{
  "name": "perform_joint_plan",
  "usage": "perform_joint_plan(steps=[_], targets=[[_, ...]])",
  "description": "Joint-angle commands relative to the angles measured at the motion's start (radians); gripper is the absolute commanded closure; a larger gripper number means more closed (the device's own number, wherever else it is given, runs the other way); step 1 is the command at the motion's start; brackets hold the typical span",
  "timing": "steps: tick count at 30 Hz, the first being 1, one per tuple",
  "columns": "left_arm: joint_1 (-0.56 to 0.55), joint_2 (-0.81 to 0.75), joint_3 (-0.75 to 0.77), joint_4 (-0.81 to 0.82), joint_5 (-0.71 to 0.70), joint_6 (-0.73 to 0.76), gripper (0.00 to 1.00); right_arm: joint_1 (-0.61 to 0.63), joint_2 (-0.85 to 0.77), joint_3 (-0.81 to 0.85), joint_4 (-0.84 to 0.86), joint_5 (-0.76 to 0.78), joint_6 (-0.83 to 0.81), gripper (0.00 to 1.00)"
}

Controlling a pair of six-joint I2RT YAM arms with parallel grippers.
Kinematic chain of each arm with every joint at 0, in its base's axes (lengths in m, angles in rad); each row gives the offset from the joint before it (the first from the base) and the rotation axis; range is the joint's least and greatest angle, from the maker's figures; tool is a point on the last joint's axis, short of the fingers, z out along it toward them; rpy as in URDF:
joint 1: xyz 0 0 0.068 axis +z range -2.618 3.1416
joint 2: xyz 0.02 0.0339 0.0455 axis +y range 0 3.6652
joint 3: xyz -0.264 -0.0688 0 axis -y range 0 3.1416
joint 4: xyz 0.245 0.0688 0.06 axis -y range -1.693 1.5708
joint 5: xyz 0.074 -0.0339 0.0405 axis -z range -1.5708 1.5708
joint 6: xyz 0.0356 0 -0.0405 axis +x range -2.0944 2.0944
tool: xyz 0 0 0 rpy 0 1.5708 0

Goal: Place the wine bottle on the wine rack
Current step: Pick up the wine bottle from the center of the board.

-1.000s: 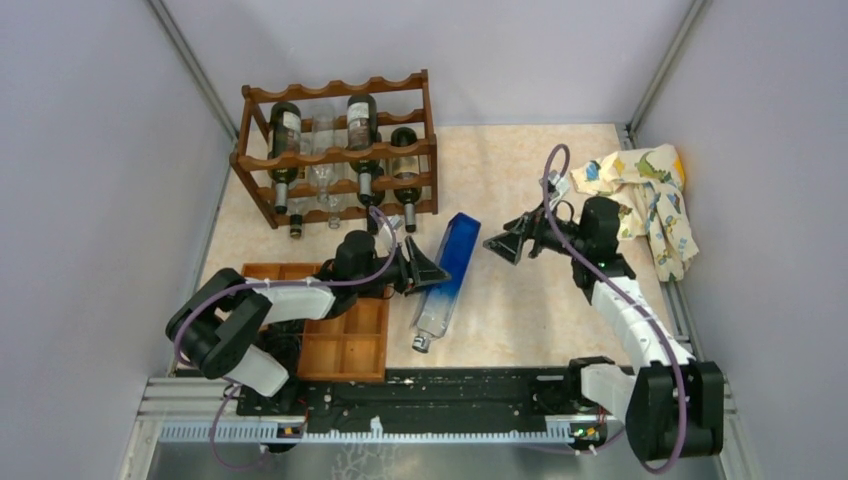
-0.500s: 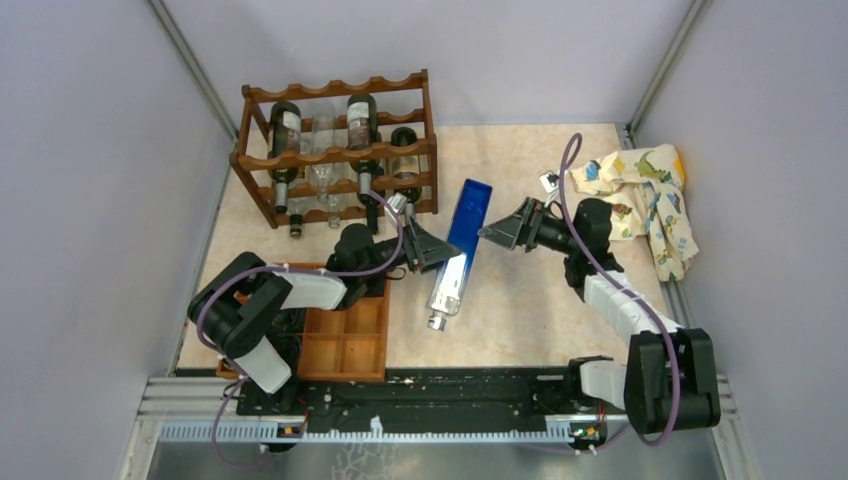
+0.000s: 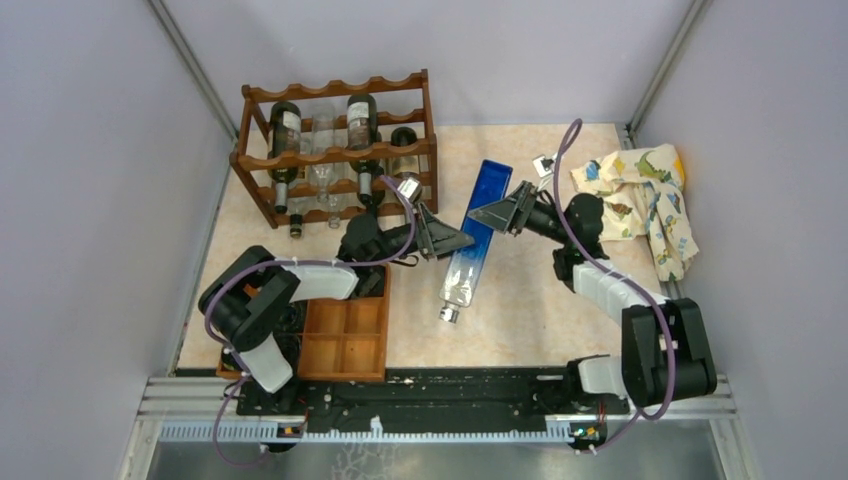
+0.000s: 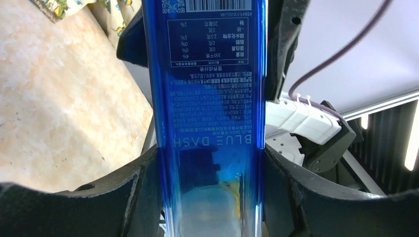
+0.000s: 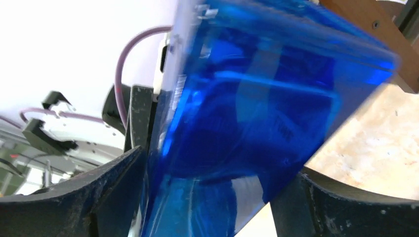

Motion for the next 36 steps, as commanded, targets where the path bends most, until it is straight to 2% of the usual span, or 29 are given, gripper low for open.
perform_joint_plan(steps=[1, 2, 3, 5, 6, 8, 10, 13, 20, 26, 31, 36], targets=[[-0.009, -0.011, 0.065, 0.255, 0.021, -0.027, 1.0, 0.006, 0.011, 0.065, 0.223, 0.029, 0.143, 0.3], [-0.009, -0.009, 0.067, 0.256, 0.023, -0.031, 0.99, 0.006, 0.014, 0.064, 0.246, 0.031, 0.169, 0.42], [-0.008, -0.007, 0.069, 0.253, 0.024, -0.034, 0.93, 0.006, 0.018, 0.063, 0.267, 0.031, 0.19, 0.64], [-0.008, -0.014, 0.063, 0.209, 0.02, -0.027, 0.72, 0.006, 0.021, 0.064, 0.304, 0.035, 0.229, 0.83], [-0.008, -0.028, 0.053, 0.17, 0.016, -0.003, 0.56, 0.006, 0.02, 0.068, 0.317, 0.036, 0.243, 0.89], [-0.008, -0.074, 0.015, 0.102, 0.008, 0.087, 0.33, 0.006, 0.021, 0.084, 0.336, 0.044, 0.268, 0.97], [-0.008, -0.128, -0.04, 0.029, -0.002, 0.195, 0.16, 0.006, 0.024, 0.112, 0.345, 0.058, 0.289, 1.0], [-0.009, -0.191, -0.13, 0.007, 0.018, 0.25, 0.02, 0.004, 0.038, 0.156, 0.342, 0.08, 0.305, 1.0], [-0.043, -0.246, -0.161, -0.069, 0.05, 0.306, 0.01, 0.001, 0.1, 0.249, 0.308, 0.106, 0.301, 1.0], [-0.05, -0.228, -0.156, -0.069, -0.01, 0.314, 0.04, -0.006, 0.126, 0.298, 0.285, 0.12, 0.305, 1.0], [-0.05, -0.222, -0.159, 0.002, -0.106, 0.277, 0.19, -0.006, 0.122, 0.288, 0.276, 0.119, 0.303, 1.0], [-0.051, -0.2, -0.138, 0.039, -0.109, 0.248, 0.39, -0.006, 0.113, 0.264, 0.274, 0.117, 0.303, 1.0]])
